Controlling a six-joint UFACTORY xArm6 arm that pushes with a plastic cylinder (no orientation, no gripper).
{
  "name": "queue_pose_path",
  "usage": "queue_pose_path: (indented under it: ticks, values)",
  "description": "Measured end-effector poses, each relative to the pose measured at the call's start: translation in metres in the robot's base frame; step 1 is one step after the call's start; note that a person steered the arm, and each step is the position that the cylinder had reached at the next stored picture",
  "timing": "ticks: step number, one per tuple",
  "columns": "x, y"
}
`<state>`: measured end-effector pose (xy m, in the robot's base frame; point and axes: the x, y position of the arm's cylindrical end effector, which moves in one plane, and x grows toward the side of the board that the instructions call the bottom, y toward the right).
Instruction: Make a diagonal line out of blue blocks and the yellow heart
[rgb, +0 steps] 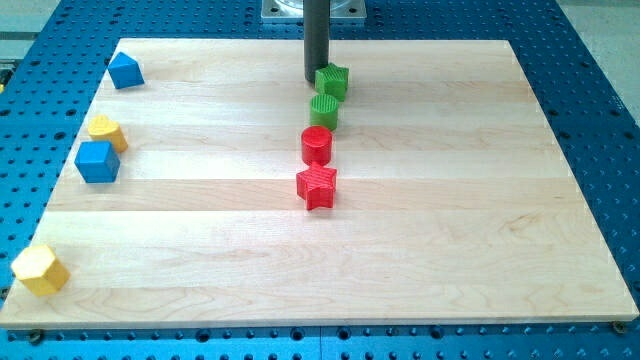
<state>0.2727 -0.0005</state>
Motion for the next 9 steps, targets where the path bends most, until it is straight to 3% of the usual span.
queue_pose_path:
  ticks: [2, 3, 4, 5, 6, 7, 8, 9]
  values:
    - [-0.032, 0.006]
    - [-0.036, 0.062]
    - [-0.035, 0.083]
    - [-0.035, -0.035]
    - [0.053, -0.097]
    - [0.166, -0.136]
    - [0.234, -0.23]
    - [0.207, -0.259]
